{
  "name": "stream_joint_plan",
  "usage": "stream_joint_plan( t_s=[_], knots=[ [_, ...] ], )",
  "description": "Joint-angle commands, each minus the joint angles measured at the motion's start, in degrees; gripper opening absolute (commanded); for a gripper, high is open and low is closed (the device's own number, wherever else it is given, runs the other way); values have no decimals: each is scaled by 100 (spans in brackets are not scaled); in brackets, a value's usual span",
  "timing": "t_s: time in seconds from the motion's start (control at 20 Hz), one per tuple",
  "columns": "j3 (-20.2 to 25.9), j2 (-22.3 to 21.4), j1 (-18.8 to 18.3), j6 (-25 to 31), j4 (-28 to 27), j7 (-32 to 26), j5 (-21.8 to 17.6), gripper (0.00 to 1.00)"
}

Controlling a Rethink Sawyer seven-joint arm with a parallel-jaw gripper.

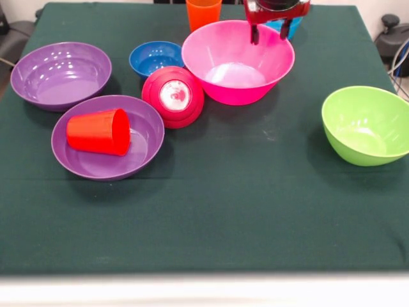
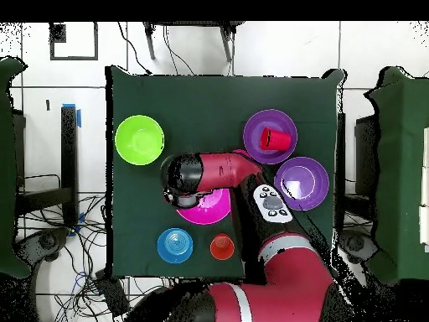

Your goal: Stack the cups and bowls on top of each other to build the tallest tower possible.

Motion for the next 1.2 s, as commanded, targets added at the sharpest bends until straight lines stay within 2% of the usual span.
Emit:
stream_joint_plan(
  t_s=[0.05, 0.25, 0.45, 0.6, 0.7, 0.85, 1.0, 1.2],
  knots=[
    [608, 67, -86, -177, -258, 31, 325, 100],
    [804, 302, -216, -716, -163, 197, 576, 100],
    [1039, 554, -368, -1588, 99, 406, 815, 100],
    [997, 526, -357, -1680, 159, 286, 672, 100],
    [767, 279, -300, -1847, 327, 54, 192, 100],
    [407, 248, -104, -2145, 333, -440, -685, 100],
    [28, 290, 146, -2492, 324, -443, -1406, 100],
    [-451, 232, 554, -2497, 196, -317, -2189, 100]
  ],
)
